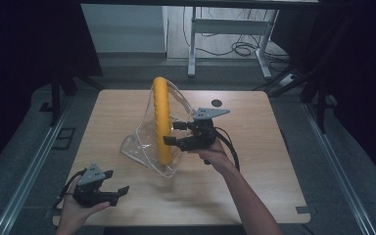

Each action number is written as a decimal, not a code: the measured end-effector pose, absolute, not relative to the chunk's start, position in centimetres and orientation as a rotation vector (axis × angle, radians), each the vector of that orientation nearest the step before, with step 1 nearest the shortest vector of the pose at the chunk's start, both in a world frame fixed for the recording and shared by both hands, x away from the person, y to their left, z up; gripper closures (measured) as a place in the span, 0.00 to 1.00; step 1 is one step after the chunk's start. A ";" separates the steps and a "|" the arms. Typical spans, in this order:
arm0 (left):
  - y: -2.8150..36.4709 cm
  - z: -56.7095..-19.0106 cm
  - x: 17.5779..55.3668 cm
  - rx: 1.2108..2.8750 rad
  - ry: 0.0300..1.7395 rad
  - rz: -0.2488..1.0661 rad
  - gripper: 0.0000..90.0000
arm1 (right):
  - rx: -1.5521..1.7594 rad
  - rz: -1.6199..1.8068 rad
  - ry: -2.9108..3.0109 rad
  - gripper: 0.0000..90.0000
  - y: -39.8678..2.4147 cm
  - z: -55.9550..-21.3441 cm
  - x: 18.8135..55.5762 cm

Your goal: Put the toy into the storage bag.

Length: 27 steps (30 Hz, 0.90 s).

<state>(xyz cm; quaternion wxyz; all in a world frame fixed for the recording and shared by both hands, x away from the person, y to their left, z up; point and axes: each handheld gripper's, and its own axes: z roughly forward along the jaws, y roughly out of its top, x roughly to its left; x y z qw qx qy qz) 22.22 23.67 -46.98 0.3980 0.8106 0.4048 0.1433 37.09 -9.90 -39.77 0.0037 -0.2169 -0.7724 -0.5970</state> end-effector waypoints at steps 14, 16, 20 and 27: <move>23.5 -47.1 22.3 2.060 1.024 0.363 0.21 | -0.753 -1.934 -2.451 0.31 -14.7 -40.6 35.4; 23.5 -47.1 22.3 2.060 1.025 0.363 0.21 | -0.760 -1.939 -2.457 0.31 -15.1 -40.7 35.2; 23.5 -47.1 22.3 2.059 1.027 0.364 0.21 | -0.793 -1.939 -2.491 0.32 -16.7 -41.5 34.6; 23.5 -47.1 22.3 2.061 1.029 0.363 0.21 | -0.864 -1.928 -2.546 0.36 -19.3 -43.4 33.5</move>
